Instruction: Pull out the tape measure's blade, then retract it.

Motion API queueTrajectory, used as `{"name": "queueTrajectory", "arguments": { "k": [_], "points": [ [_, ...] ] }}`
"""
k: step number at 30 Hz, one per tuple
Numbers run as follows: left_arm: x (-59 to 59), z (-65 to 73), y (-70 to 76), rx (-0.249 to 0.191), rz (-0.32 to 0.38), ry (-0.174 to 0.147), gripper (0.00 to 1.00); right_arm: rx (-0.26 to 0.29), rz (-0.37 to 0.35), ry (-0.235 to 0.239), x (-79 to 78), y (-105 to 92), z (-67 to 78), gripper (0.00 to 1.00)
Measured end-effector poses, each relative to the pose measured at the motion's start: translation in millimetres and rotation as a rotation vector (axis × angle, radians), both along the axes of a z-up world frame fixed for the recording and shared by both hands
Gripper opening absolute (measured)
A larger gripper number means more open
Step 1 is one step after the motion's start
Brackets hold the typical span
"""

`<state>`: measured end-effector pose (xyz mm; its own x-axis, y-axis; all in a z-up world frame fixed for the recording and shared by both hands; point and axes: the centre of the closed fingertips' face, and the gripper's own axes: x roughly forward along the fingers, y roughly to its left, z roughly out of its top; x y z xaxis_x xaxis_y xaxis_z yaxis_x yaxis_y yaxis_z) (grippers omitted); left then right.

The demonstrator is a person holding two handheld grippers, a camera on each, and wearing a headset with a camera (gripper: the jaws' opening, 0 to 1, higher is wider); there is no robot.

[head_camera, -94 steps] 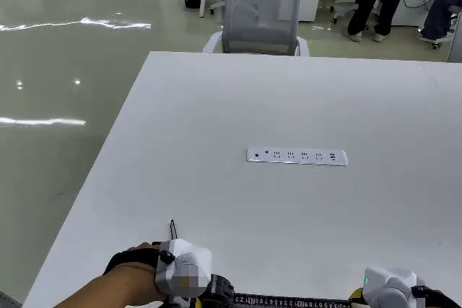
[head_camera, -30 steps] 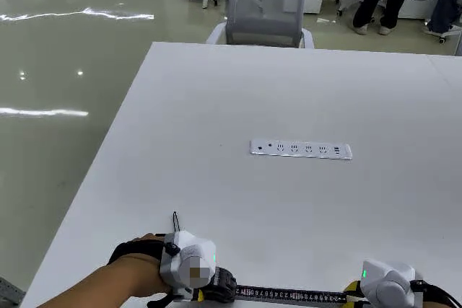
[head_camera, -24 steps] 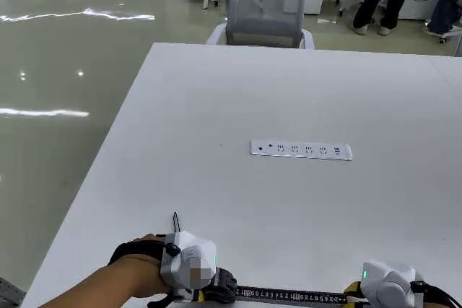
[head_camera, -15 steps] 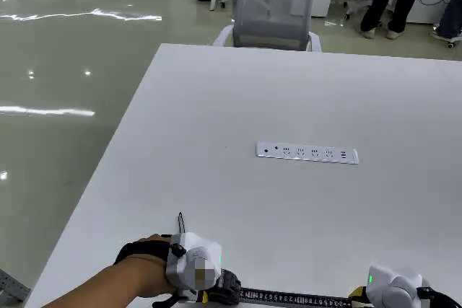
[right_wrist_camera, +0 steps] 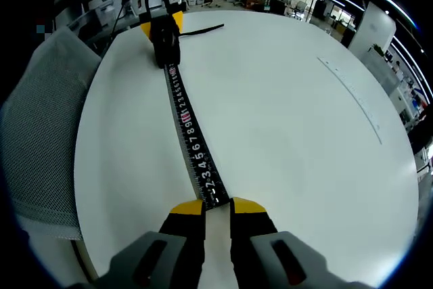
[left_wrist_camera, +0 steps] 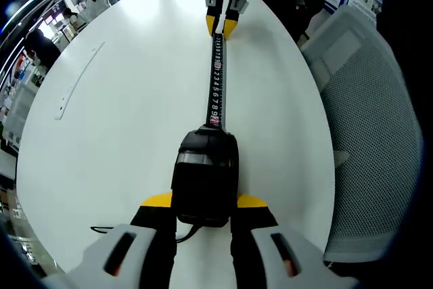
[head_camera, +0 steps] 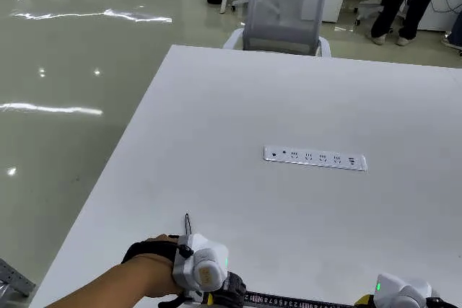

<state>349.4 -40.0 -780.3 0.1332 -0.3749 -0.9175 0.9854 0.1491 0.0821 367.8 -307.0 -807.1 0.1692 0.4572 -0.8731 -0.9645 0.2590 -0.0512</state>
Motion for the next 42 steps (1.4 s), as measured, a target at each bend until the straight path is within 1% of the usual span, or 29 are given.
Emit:
{"name": "queueTrajectory", "arguments": {
  "k": [6, 19, 27, 30, 32, 34, 35, 36, 37, 38, 39, 40, 41, 42],
  "points": [
    [-0.4, 0.0, -0.3, 0.001, 0.0, -0.001, 0.26, -0.003, 0.004, 0.001, -1.1, 0.5, 2.0, 0.11],
    [-0.3, 0.1, -0.5, -0.001, 0.004, -0.005, 0.26, -0.002, -0.004, 0.004, 0.1, 0.1, 0.1, 0.12],
    [0.4, 0.5, -0.4, -0.021, 0.009, -0.009, 0.26, 0.003, -0.005, 0.006, -0.5, 0.9, 1.0, 0.12],
    [0.5, 0.6, -0.7, -0.021, 0.003, -0.011, 0.27, -0.001, 0.001, 0.003, -0.4, 0.8, 0.5, 0.12],
    [1.0, 0.9, -0.8, -0.032, 0.004, -0.013, 0.27, -0.009, 0.005, -0.001, -0.5, 0.6, 0.1, 0.12],
    [1.2, 1.4, -1.3, -0.061, 0.009, -0.024, 0.28, -0.018, 0.008, -0.004, -0.6, 0.8, 0.8, 0.12],
    [1.9, 2.1, -2.9, -0.101, 0.023, -0.027, 0.28, -0.023, 0.01, -0.007, -0.7, 0.6, 0.9, 0.11],
    [1.5, 2.0, -2.8, -0.13, 0.065, -0.011, 0.28, -0.026, 0.015, -0.01, -0.8, 0.4, 0.9, 0.11],
    [2.0, 1.7, -0.1, -0.149, 0.08, -0.016, 0.29, -0.025, 0.009, -0.008, -0.4, 0.0, 0.4, 0.11],
    [2.2, 2.4, -0.3, -0.176, 0.091, -0.024, 0.29, -0.025, 0.009, -0.008, -0.3, 0.0, 0.2, 0.11],
    [1.0, 3.7, 0.5, -0.211, 0.12, -0.017, 0.29, -0.027, 0.011, -0.01, -0.1, -0.1, 0.0, 0.11],
    [-2.6, 8.8, -3.9, -0.298, 0.176, 0.015, 0.32, -0.028, 0.011, -0.009, 0.1, -0.4, -0.5, 0.11],
    [-2.4, 11.4, -1.6, -0.335, 0.219, 0.019, 0.39, -0.03, 0.012, -0.011, 0.1, -0.4, -0.6, 0.11],
    [0.9, 14.3, 5.1, -0.37, 0.267, 0.002, 0.45, -0.03, 0.014, -0.011, 0.1, -0.4, -0.6, 0.11]
  ]
}}
